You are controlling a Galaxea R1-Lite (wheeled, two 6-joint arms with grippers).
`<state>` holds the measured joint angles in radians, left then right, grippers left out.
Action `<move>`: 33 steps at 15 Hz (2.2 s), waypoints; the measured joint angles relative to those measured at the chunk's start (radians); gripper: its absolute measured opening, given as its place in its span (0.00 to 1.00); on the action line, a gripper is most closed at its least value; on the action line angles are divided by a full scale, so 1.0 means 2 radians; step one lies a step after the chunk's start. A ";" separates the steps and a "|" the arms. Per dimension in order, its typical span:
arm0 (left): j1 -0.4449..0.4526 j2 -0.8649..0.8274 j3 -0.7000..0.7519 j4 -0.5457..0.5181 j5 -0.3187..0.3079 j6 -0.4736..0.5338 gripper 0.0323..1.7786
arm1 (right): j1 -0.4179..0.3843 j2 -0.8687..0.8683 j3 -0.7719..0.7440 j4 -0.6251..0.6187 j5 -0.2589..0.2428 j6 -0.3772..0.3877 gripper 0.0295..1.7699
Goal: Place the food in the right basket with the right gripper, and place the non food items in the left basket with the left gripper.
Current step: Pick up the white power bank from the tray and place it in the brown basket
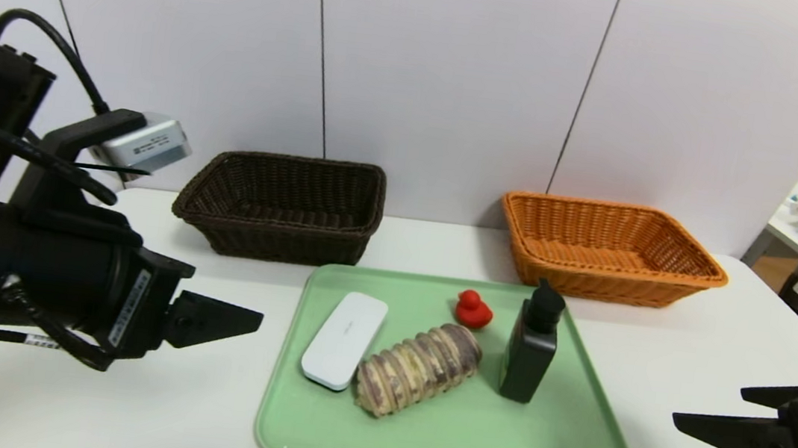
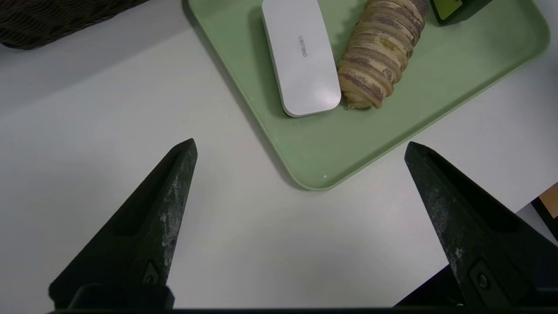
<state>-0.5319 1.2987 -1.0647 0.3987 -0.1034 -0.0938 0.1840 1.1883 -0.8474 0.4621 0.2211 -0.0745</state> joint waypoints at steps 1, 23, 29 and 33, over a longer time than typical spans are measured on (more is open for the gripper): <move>-0.019 0.015 -0.008 -0.007 0.007 -0.016 0.95 | 0.000 0.003 0.001 0.000 0.000 0.000 0.96; -0.145 0.317 -0.173 -0.010 0.203 -0.200 0.95 | -0.008 0.000 0.016 -0.002 -0.002 0.005 0.96; -0.127 0.344 -0.193 -0.009 0.224 -0.197 0.95 | -0.011 -0.002 0.023 -0.002 -0.004 0.005 0.96; -0.115 0.347 -0.194 -0.005 0.222 -0.197 0.95 | -0.012 -0.003 0.022 -0.003 -0.004 0.005 0.96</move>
<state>-0.7623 1.9936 -1.4519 0.3887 0.3400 -0.4883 0.1606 1.1830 -0.8028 0.4570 0.2134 -0.0645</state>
